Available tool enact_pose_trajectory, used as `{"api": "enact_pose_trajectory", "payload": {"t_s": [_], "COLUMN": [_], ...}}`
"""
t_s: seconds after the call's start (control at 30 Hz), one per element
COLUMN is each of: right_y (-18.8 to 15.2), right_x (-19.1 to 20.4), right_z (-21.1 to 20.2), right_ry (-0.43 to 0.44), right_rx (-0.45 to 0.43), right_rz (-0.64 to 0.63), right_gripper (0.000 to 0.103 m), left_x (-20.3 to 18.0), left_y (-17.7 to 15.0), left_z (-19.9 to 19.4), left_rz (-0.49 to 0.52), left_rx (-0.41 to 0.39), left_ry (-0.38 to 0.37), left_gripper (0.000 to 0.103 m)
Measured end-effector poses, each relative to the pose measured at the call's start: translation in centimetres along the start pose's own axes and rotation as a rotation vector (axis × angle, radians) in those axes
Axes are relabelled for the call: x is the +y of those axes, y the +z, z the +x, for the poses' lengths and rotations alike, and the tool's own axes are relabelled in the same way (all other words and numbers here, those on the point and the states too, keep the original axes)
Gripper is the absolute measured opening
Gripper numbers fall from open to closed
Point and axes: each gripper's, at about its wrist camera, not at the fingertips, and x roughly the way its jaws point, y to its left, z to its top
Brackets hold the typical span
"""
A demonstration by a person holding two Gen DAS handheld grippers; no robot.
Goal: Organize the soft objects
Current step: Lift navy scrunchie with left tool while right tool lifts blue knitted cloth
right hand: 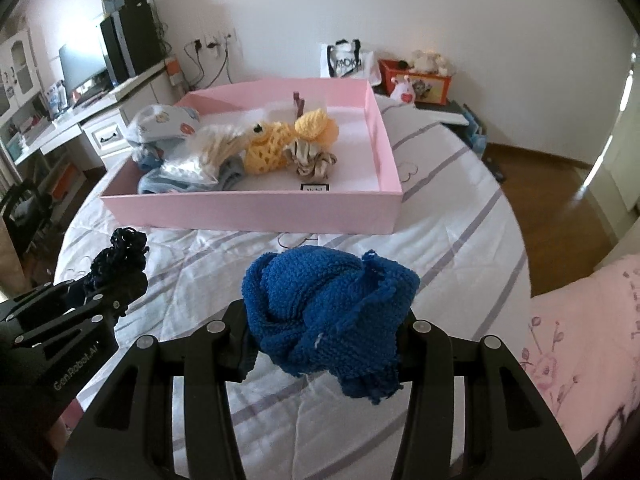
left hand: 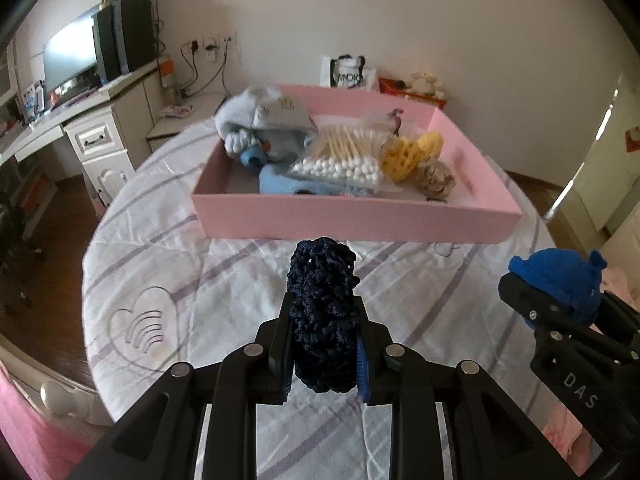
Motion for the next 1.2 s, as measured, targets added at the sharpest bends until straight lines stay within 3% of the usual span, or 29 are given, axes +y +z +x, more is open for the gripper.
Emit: {"api": "enact_pose_trajectory", "payload": {"t_s": [0.7, 1.2], "right_y": [-1.9, -3.9], "right_x": [1.2, 1.0], "right_z": [-12.2, -19.9], "right_ry": [0.008, 0.018], "right_rx": [-0.248, -0.423], "right_rz": [-0.023, -0.027], "right_gripper": [0.046, 0.046], "left_x": [-1.9, -3.3], "left_y": [-4.5, -9.8], "left_z": [-15.5, -26.2], "left_rz": [0.042, 0.055], "left_rx": [-0.213, -0.380], "left_ry": [0.026, 0.030], "left_gripper": [0.021, 0.021]}}
